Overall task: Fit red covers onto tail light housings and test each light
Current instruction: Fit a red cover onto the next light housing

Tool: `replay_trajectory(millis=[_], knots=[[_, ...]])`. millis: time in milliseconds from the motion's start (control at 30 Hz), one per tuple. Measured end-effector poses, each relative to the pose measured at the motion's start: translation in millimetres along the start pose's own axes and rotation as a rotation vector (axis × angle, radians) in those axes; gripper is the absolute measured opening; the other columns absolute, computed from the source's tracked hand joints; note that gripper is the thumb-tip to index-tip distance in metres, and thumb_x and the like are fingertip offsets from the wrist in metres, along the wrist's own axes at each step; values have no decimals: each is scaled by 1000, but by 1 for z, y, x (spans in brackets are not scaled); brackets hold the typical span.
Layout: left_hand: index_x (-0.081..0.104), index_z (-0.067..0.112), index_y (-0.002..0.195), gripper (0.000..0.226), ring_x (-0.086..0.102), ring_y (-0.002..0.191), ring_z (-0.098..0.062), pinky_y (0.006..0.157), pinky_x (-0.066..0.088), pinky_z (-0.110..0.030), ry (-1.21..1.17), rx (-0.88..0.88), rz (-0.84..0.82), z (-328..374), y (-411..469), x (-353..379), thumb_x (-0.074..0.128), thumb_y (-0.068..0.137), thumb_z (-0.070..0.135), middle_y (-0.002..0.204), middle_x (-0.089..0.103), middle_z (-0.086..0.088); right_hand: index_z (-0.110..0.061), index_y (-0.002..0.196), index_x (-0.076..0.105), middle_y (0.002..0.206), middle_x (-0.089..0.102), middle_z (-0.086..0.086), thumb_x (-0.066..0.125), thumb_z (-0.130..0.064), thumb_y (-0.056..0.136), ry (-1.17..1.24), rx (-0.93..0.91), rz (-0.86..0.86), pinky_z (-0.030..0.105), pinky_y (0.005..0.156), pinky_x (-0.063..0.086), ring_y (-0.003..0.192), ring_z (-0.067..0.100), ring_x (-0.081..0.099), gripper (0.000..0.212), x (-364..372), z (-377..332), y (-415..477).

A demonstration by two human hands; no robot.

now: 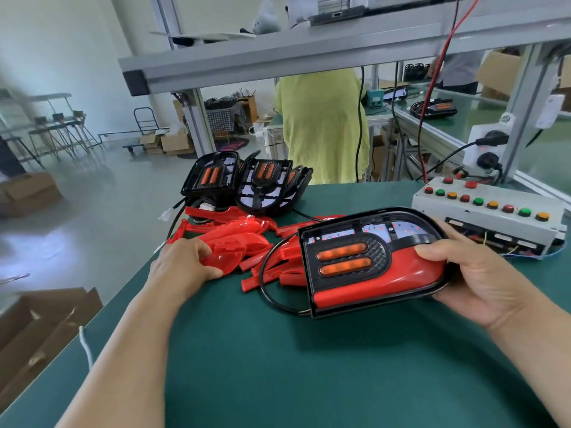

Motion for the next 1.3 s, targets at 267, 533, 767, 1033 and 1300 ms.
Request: replay_trajectory(millis=[267, 533, 767, 1033, 1300], knots=[[68, 30, 102, 33, 58, 104, -25, 91, 45, -34, 7, 30, 46, 2, 5, 3, 84, 75, 17, 116, 65, -4, -14, 134, 58, 131, 62, 22, 60, -2, 66, 19, 1, 20, 44, 83, 57, 102, 33, 63, 69, 1, 0, -1], [51, 36, 80, 15, 58, 71, -15, 60, 41, -32, -172, 334, 212, 36, -12, -6, 59, 92, 32, 76, 62, 9, -12, 135, 56, 133, 61, 22, 60, -2, 66, 21, 13, 24, 44, 89, 52, 101, 32, 63, 70, 0, 1, 1], [47, 39, 102, 10, 64, 68, -4, 56, 47, -15, -538, 639, 41, 115, -58, 3, 43, 104, 30, 85, 68, 17, -12, 135, 55, 130, 63, 22, 61, -2, 65, 22, 16, 23, 40, 81, 55, 95, 31, 65, 71, 2, 0, 0], [23, 61, 141, 45, 47, 104, 7, 89, 33, -11, -336, 888, -208, 186, -85, 12, 32, 97, 52, 116, 47, 12, -11, 136, 53, 134, 58, 25, 59, 3, 68, 20, 33, 40, 40, 83, 49, 102, 35, 57, 70, 2, 0, -1], [25, 48, 150, 57, 36, 115, -12, 111, 28, -39, -99, 1010, -177, 223, -101, 24, 45, 104, 22, 121, 38, 12, -13, 137, 53, 123, 64, 19, 60, 3, 68, 34, 33, 29, 44, 86, 50, 101, 34, 59, 71, 4, 0, -1]])
Point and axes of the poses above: each hand's wrist, its own y-axis towards the middle knuckle, its own x-axis out of the palm, z = x × y, the point moved 6 cm from there along y, towards the middle knuckle
